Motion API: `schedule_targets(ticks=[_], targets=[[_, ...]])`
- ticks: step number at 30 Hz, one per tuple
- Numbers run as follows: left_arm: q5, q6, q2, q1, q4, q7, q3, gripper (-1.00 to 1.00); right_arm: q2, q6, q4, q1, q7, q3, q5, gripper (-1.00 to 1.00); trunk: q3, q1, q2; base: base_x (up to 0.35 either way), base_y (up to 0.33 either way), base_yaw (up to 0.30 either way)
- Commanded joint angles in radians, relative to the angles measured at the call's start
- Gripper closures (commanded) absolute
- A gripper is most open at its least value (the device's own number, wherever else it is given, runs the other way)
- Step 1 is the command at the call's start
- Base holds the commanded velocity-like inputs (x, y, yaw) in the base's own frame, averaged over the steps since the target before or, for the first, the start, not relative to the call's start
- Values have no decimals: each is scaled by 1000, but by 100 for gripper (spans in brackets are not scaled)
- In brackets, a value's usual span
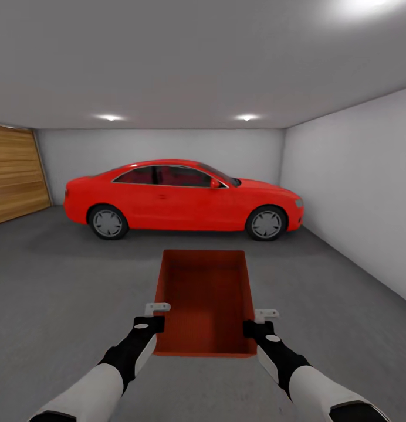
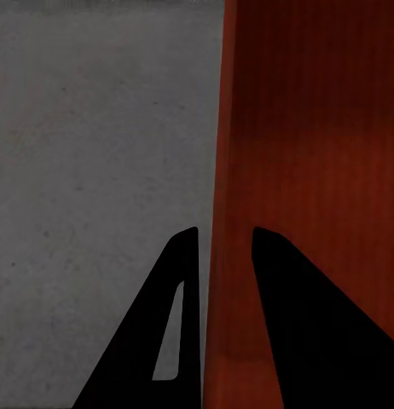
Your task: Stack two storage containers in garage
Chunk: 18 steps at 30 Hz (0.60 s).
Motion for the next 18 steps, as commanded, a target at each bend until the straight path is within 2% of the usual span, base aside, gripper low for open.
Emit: schedule_targets(ticks=[1,18], targets=[[9,8,23,0,0,14,42,100,0,-4,-4,-1,-2,-21,0,100,0,1,-1,322,0,-85],[10,8,24,0,0,14,42,100,1,-1,-4,-1,-2,-21,0,100,0,1,-1,322,0,-240]])
